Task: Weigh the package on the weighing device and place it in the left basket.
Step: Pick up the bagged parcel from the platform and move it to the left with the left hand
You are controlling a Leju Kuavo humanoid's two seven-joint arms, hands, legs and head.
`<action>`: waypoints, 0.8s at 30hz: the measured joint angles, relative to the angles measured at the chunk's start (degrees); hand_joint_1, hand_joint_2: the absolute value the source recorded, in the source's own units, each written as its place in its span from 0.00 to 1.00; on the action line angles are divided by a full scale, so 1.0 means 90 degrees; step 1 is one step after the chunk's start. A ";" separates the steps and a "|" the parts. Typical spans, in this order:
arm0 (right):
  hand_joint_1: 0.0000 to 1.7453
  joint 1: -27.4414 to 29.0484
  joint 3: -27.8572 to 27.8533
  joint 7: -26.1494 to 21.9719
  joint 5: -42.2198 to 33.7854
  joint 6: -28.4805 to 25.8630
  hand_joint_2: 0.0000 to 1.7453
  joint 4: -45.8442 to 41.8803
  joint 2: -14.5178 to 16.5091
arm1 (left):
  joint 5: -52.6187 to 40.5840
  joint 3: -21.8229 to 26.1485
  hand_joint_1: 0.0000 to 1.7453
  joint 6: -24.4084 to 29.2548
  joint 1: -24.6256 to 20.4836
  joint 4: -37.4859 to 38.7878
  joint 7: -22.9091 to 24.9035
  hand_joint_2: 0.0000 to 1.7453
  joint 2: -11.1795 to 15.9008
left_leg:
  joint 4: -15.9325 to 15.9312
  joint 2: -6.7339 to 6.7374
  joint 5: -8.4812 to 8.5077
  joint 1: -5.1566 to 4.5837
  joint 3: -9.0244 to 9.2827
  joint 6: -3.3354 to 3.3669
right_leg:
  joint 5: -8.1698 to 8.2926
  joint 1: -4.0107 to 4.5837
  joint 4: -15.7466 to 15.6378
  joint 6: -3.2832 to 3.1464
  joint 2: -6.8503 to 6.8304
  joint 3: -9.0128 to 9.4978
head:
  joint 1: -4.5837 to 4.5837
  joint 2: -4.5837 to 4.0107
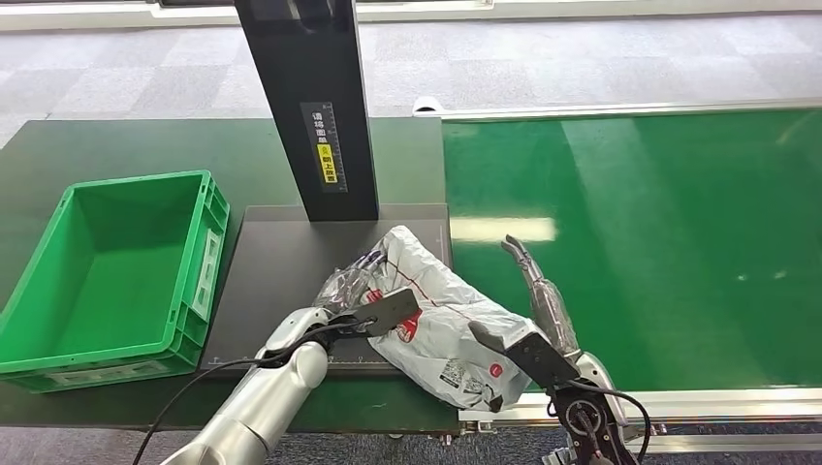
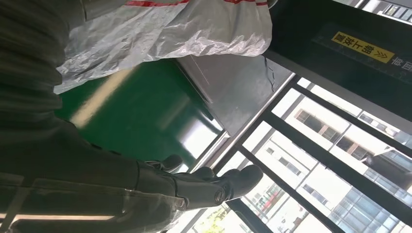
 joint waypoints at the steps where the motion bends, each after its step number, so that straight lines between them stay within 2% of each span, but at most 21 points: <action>1: 0.00 -0.0010 0.0000 0.0005 0.0003 0.0000 1.00 0.0000 0.0005 | -0.0011 -0.0005 0.98 -0.0047 -0.0012 0.0038 -0.0006 1.00 -0.0005 | 0.0000 -0.0002 -0.0004 -0.0001 0.0017 0.0001 | -0.0005 -0.0001 0.0000 0.0002 -0.0002 0.0018 | 0.0000 0.0000; 5: 0.00 -0.0062 0.0000 0.0016 0.0008 -0.0001 1.00 0.0000 0.0018 | 0.0049 -0.0006 1.00 -0.0118 0.0002 0.0128 -0.0193 1.00 -0.0021 | -0.0001 -0.0004 -0.0020 -0.0005 0.0063 0.0012 | -0.0020 -0.0005 -0.0002 0.0009 -0.0004 0.0064 | 0.0002 0.0000; 17: 0.00 -0.0085 -0.0007 0.0005 -0.0035 -0.0010 1.00 0.0000 -0.0010 | 0.1293 0.0234 1.00 0.0494 0.0306 -0.0050 -0.1392 1.00 -0.0012 | 0.0001 0.0014 -0.0018 -0.0004 0.0038 0.0003 | -0.0013 -0.0002 0.0002 0.0000 0.0005 0.0011 | -0.0001 0.0000; 24: 0.00 -0.0073 -0.0028 -0.0049 -0.0108 -0.0012 1.00 0.0000 -0.0056 | 0.2147 0.0288 1.00 0.1229 0.0740 -0.0565 -0.2340 1.00 0.0047 | 0.0003 0.0030 -0.0017 -0.0003 -0.0024 0.0003 | -0.0011 -0.0001 0.0003 -0.0001 0.0012 -0.0058 | -0.0001 0.0000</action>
